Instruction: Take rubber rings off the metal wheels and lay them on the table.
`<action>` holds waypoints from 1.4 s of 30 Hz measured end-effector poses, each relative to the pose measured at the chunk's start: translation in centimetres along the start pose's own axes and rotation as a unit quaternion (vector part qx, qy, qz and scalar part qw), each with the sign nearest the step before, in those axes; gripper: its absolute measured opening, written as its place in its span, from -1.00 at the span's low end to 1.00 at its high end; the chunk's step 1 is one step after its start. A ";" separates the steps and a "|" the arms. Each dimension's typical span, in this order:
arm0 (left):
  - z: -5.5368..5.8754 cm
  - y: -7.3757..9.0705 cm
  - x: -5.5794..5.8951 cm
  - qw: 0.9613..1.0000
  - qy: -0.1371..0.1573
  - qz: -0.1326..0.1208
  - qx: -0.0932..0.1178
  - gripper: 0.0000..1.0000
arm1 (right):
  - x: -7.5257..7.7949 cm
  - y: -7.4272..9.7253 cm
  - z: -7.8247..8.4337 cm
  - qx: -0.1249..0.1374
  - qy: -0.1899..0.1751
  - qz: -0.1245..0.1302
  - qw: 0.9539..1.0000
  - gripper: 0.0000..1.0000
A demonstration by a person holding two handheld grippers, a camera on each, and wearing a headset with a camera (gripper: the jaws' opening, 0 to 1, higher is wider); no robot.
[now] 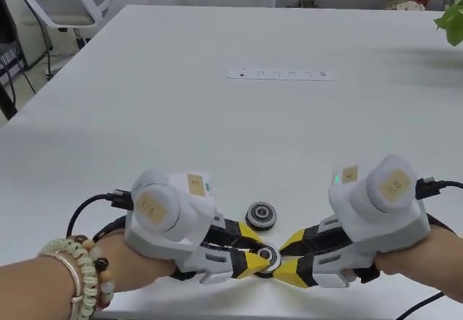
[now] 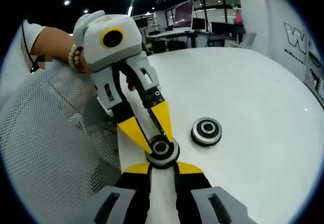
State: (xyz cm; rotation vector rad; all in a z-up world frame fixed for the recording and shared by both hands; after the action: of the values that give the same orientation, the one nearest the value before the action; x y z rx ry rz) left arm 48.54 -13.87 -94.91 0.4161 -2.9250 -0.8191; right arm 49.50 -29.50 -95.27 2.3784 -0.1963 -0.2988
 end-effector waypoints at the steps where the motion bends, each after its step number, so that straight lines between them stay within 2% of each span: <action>1: 0.0 0.0 0.0 1.000 0.000 0.000 0.000 -0.73 | 0.0 0.1 0.0 -0.002 0.008 0.001 1.000 -0.72; 8: 0.1 0.0 0.0 1.000 0.002 0.000 0.001 -0.73 | -0.1 0.1 0.0 -0.001 0.019 0.002 1.000 -0.77; 13: 0.1 0.0 0.0 1.000 0.002 0.000 0.002 -0.73 | 0.1 0.1 -0.1 0.001 0.032 0.016 0.999 -0.61; 16: 0.1 0.0 0.0 1.000 0.002 0.000 0.002 -0.73 | 0.0 -0.1 -0.1 0.010 0.016 0.005 1.000 -0.57; 19: 0.1 0.0 0.0 1.000 0.002 0.000 0.003 -0.73 | -0.2 -0.4 -0.3 0.004 0.040 0.013 0.999 -0.57; 22: 0.1 0.0 0.0 1.000 0.002 0.000 0.003 -0.73 | -0.2 -0.5 -0.3 0.002 0.030 0.011 0.999 -0.55; 23: 0.1 0.0 0.0 1.000 0.002 0.000 0.002 -0.73 | -0.2 -0.5 -0.2 0.004 0.025 0.005 1.000 -0.58; 24: 0.1 0.0 0.0 1.000 0.002 0.000 0.002 -0.73 | -0.2 -0.4 -0.3 0.006 0.022 0.009 1.000 -0.59; 31: 0.1 0.1 -0.2 1.000 0.005 -0.004 0.002 -0.73 | -0.1 0.0 -0.2 -0.001 0.035 0.011 0.999 -0.77; 35: 0.1 0.1 -0.2 1.000 0.006 -0.006 0.002 -0.73 | -0.1 0.0 -0.2 -0.004 0.036 0.013 0.999 -0.80; 39: 0.1 0.1 -0.2 1.000 0.006 -0.006 0.002 -0.73 | -0.1 0.0 -0.3 -0.002 0.042 0.018 0.999 -0.76; 41: 0.1 0.1 -0.2 1.000 0.006 -0.006 0.002 -0.73 | -0.1 0.0 -0.3 0.000 0.044 0.023 0.999 -0.68; 42: 0.1 0.1 -0.2 1.000 0.006 -0.006 0.002 -0.73 | -0.1 -0.1 -0.4 0.006 0.035 0.022 0.999 -0.57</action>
State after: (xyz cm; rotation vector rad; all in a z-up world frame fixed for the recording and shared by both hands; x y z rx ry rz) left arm 48.65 -13.71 -94.93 0.4366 -2.9157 -0.8092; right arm 49.53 -29.16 -95.07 2.3885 -0.2178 -0.1936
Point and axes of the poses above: the centre of the closed fingertips' face, and the gripper's own axes: y roughly backward along the fingers, x roughly to its right, z roughly out of its underside, the point moved 10 cm from there along y, roughly backward along the fingers, and after that the axes turned 1 degree about x, right-handed, at the moved point
